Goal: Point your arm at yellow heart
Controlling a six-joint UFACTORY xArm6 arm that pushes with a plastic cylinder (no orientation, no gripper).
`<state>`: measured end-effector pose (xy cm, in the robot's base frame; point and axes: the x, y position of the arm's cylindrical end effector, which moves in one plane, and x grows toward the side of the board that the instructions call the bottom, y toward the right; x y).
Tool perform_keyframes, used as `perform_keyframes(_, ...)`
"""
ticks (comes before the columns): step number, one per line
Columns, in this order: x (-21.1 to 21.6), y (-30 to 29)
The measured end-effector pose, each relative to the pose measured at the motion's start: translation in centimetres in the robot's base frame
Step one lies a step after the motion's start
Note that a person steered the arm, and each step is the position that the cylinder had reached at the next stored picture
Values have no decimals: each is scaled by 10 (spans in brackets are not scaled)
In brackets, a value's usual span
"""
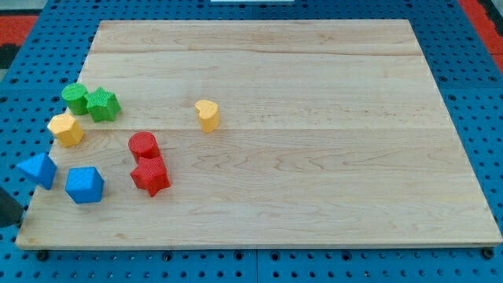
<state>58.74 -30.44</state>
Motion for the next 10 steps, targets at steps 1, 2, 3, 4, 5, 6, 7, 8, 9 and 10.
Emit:
perform_keyframes(1, -33, 0)
perform_keyframes(2, -48, 0)
perform_keyframes(3, -40, 8)
perform_keyframes(4, -35, 29)
perform_keyframes(5, -34, 53)
perform_keyframes(6, -8, 24)
perform_keyframes(7, -7, 1)
perform_keyframes(8, -16, 1)
perform_keyframes(9, -48, 0)
perform_keyframes(10, -38, 0)
